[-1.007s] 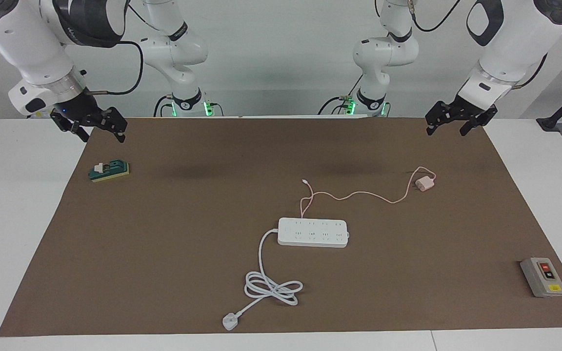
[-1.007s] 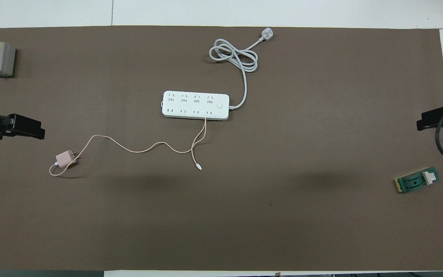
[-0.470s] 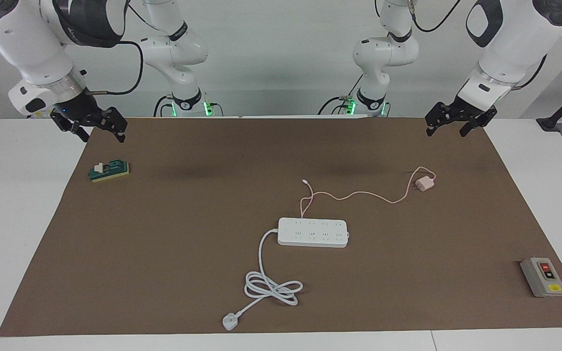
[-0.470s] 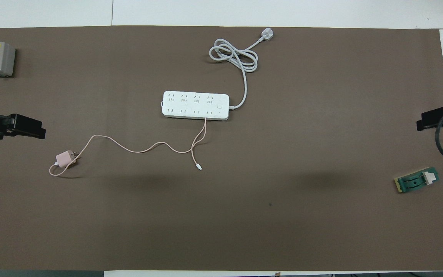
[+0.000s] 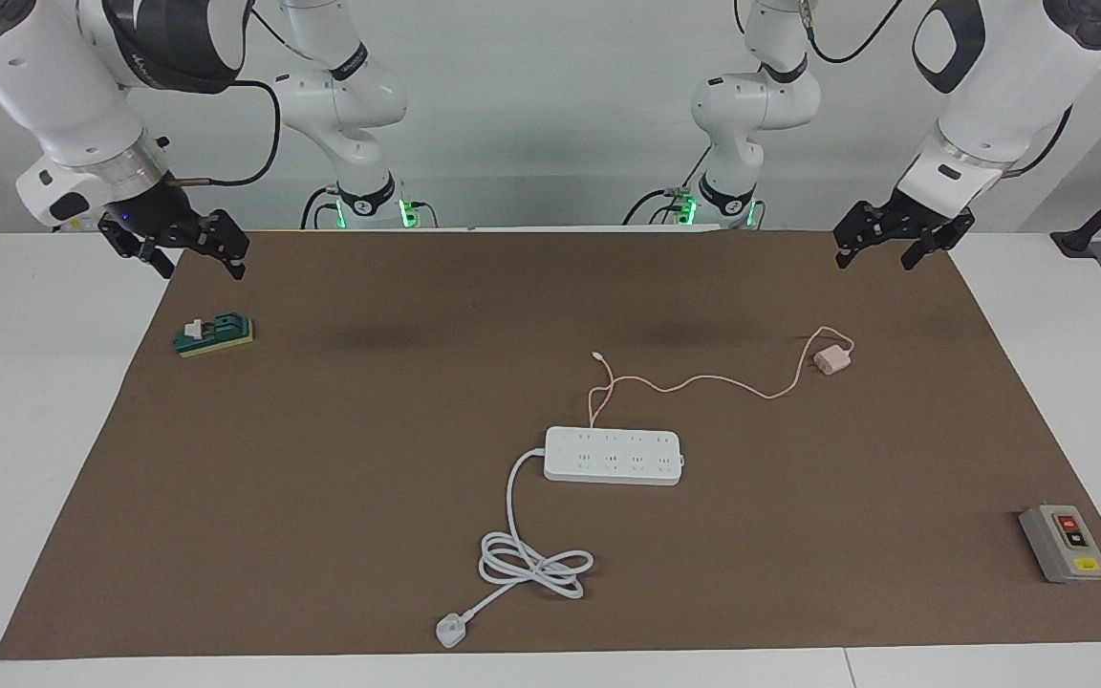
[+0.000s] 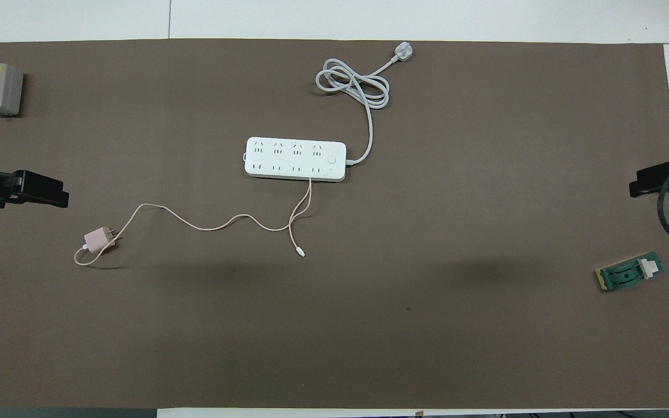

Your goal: Unplug charger and place it aside

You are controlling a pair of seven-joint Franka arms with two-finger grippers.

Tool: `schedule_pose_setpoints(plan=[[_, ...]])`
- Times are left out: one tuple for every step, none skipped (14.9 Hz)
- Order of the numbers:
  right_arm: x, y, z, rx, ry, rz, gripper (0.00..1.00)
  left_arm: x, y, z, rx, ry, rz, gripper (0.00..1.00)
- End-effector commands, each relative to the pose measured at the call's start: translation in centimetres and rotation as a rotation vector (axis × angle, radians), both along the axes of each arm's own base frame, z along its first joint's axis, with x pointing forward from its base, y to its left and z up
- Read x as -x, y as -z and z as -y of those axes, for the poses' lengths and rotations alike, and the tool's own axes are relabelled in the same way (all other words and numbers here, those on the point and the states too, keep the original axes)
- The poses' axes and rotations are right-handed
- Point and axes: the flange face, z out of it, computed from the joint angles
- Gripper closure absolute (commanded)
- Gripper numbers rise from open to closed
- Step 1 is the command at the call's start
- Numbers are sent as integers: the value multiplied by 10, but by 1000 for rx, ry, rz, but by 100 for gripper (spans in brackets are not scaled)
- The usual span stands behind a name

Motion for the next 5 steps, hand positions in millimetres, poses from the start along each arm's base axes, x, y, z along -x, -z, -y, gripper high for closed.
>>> schedule_pose_setpoints(plan=[[5,-3,5,12,-3,-11,0,2,0,1,-17,15,33,0],[5,-3,5,12,-3,-11,0,2,1,2,-17,17,36,0],[5,-3,4,12,-3,-10,0,2,1,1,-16,14,38,0],[5,-3,4,12,-5,-11,0,1,1,1,-18,14,38,0],[5,-3,3,12,-6,-11,0,1,1,1,-18,14,38,0]])
